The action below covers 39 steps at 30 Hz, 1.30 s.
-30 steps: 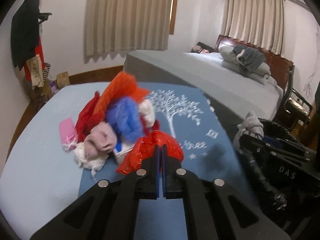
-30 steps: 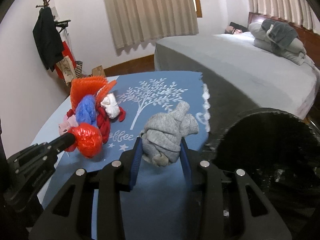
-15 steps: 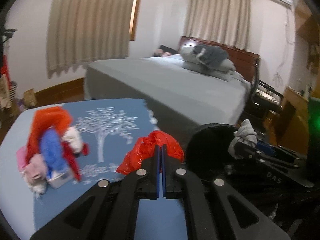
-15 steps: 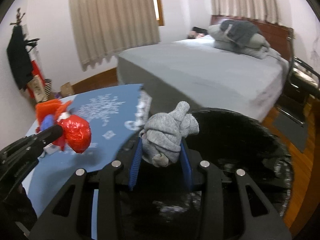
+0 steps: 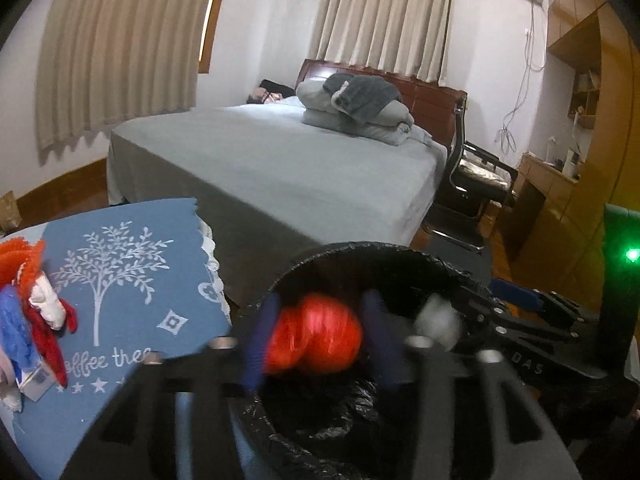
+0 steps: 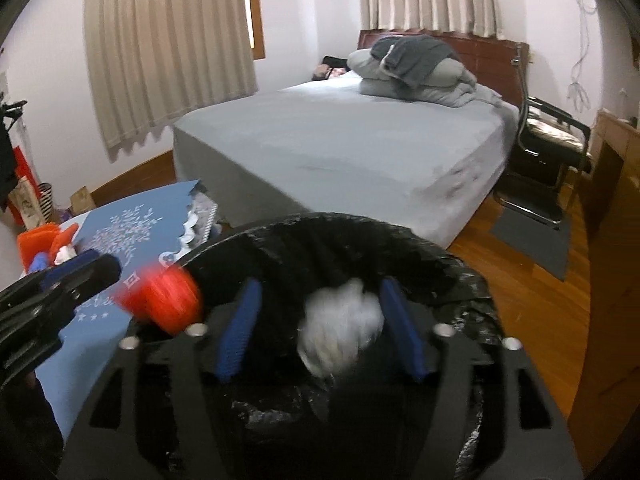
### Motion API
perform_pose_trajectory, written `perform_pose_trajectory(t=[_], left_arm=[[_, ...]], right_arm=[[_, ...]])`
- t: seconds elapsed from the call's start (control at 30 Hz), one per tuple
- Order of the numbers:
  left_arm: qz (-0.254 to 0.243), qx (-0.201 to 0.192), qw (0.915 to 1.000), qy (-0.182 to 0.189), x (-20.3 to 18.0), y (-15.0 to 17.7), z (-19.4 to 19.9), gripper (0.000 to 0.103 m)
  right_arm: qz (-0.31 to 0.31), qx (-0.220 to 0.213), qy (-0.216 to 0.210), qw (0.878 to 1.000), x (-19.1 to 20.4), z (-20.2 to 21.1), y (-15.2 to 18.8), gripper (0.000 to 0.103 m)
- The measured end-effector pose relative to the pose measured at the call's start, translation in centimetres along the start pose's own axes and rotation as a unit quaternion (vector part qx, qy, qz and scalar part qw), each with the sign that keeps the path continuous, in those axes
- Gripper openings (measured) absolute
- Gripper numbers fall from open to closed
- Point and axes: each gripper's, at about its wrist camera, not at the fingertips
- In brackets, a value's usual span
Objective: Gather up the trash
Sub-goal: 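Drop the red bag into the bin with the left tool while the right tool drops the grey sock, then grasp the pink cloth with the left tool while the right tool grasps the blue plastic bag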
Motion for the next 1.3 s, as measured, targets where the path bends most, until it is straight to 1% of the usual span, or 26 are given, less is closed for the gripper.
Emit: perform_pose_trajectory(t=[0.03,0.07,0.1,0.13,0.17,0.23,0.33,0.4,0.5,0.63,0.8,0.9,1.0,1.1,1.3], left_arm=[[0.0,-0.001,1.0,-0.003,0.2,0.0,0.1,0.054],[0.003,-0.002,0.9999,-0.011,0.6,0.1,0.4,0.056],[0.006,-0.004,0.9998,-0.019,1.1,0.2,0.7,0.06],[0.01,-0.006,0.9996,-0.026,1.6,0.2,1.1,0.065],[0.014,-0.009,0.9992,-0.035,2.2,0.3,1.4,0.067],[0.021,-0.02,0.9974,-0.066,3.9,0.5,2.5,0.076],[0.031,-0.033,0.9922,-0.117,6.5,0.7,4.2,0.085],[0.037,-0.042,0.9869,-0.152,8.5,0.9,5.6,0.089],[0.047,-0.047,0.979,-0.193,11.6,1.3,7.3,0.09],[0.064,-0.051,0.9648,-0.25,15.5,2.5,10.0,0.09],[0.089,-0.043,0.9497,-0.297,19.8,4.1,12.4,0.089],[0.105,-0.036,0.9441,-0.31,21.5,5.1,13.0,0.087],[0.11,-0.028,0.9429,-0.313,22.3,5.8,12.7,0.081],[0.111,-0.02,0.9452,-0.307,22.6,6.3,11.7,0.078],[0.113,-0.007,0.9494,-0.293,22.8,6.8,9.5,0.068]], right_arm=[[0.0,-0.001,0.003,1.0,-0.1,0.0,0.1,0.075],[0.0,-0.004,0.007,1.0,-0.2,0.1,0.1,0.082],[-0.001,-0.007,0.01,1.0,-0.2,0.2,0.2,0.088],[-0.001,-0.009,0.01,1.0,-0.1,0.3,0.3,0.089],[0.0,-0.011,0.009,1.0,0.0,0.3,0.3,0.092],[0.003,-0.011,0.006,1.0,0.4,0.1,0.1,0.094],[0.007,-0.009,-0.008,1.0,2.0,0.1,0.0,0.096],[0.012,-0.008,-0.02,1.0,3.2,0.0,-0.1,0.096],[0.027,-0.008,-0.046,0.999,6.0,-0.2,-0.2,0.096],[0.052,-0.008,-0.087,0.995,11.0,-0.6,-0.5,0.096],[0.073,-0.002,-0.13,0.989,16.6,-1.3,-0.3,0.096],[0.087,0.005,-0.15,0.985,19.8,-2.0,0.0,0.096],[0.098,0.006,-0.158,0.983,22.0,-2.7,0.2,0.096],[0.104,0.012,-0.157,0.982,23.4,-3.6,0.4,0.096],[0.107,0.024,-0.148,0.983,23.9,-4.7,1.0,0.096]])
Point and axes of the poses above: each gripper's, at about its wrist camera, not at the fingertips, and z roughly against the way its jaws point, x to its left, y to its underside, and after that the axes turned 1 degree about -x, right-handed
